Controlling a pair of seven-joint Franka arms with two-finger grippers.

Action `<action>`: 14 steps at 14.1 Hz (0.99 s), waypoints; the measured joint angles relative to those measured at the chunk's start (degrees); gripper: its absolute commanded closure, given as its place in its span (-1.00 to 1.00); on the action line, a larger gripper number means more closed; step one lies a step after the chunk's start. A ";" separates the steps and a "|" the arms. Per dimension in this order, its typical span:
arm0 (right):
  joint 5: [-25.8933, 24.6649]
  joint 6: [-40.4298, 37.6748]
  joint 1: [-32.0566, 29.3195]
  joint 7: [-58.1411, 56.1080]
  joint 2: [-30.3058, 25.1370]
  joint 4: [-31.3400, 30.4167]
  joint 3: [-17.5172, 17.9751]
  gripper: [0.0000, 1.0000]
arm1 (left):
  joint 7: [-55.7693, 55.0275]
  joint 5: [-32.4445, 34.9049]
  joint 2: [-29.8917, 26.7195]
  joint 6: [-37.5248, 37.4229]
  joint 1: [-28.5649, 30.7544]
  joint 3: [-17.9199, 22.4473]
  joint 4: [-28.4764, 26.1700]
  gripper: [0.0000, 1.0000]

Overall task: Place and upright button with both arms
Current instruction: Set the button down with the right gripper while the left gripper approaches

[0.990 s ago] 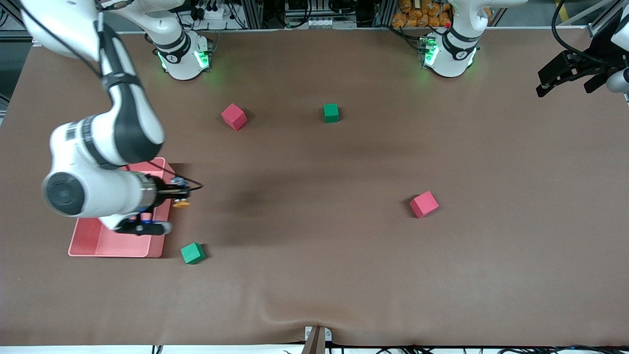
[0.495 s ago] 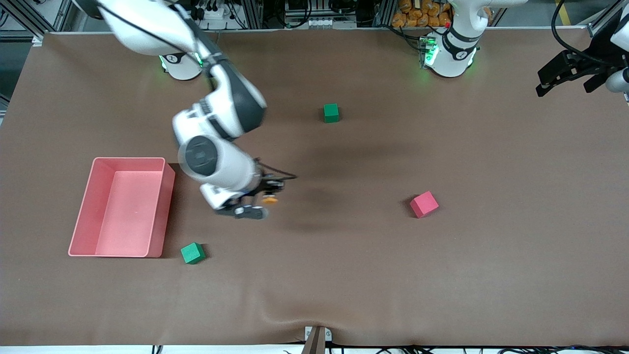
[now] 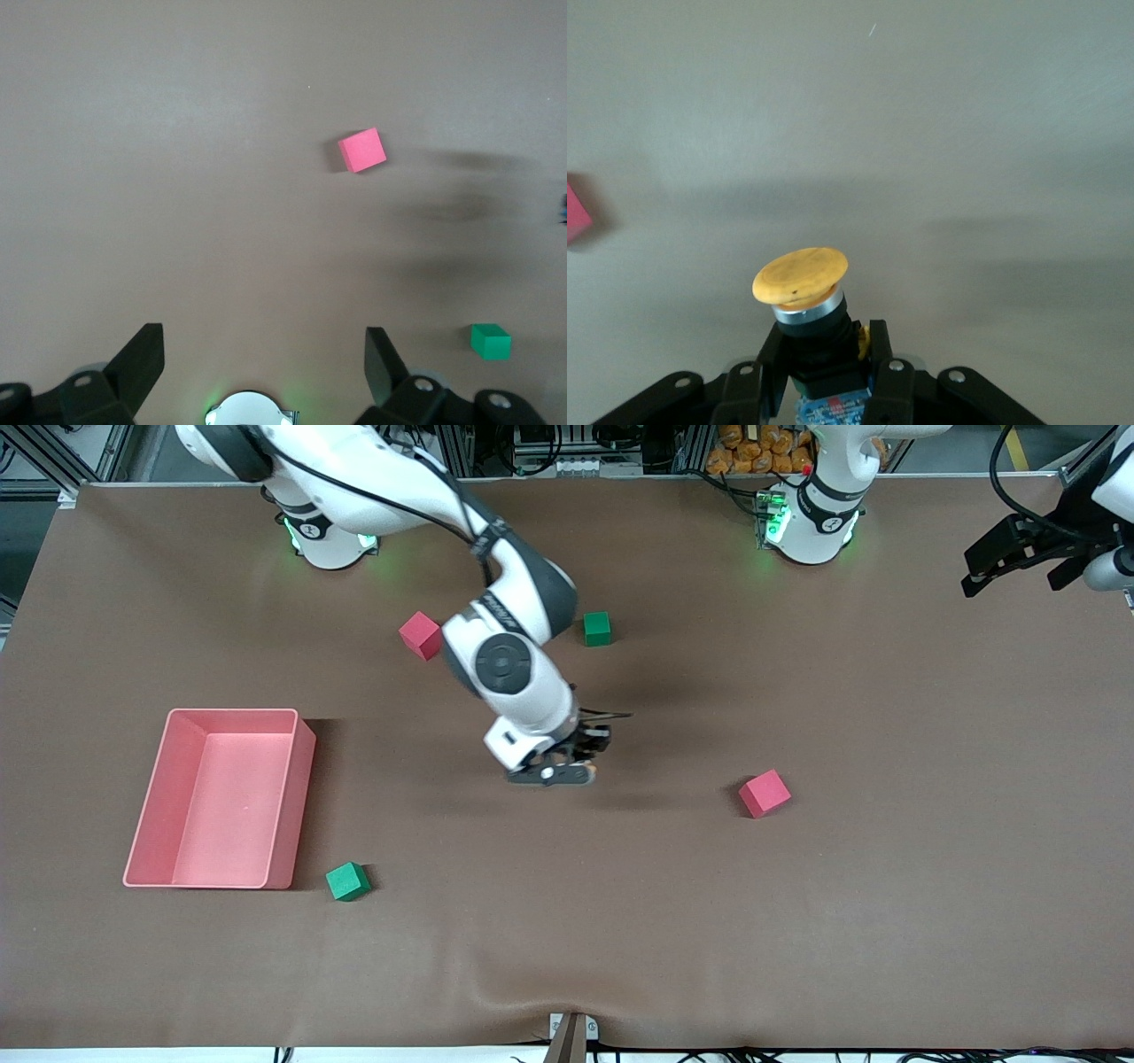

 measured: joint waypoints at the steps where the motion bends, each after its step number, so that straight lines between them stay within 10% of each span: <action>1: 0.00 0.65 1.12 1.08 1.71 0.71 -0.06 1.00 | 0.00 0.00 0.06 -0.02 -0.01 -0.39 -0.09 -1.00; 14: 0.00 3.75 7.76 6.21 11.93 7.36 -0.93 1.00 | 0.00 -2.62 10.30 -3.75 -2.24 -2.16 -2.22 -1.00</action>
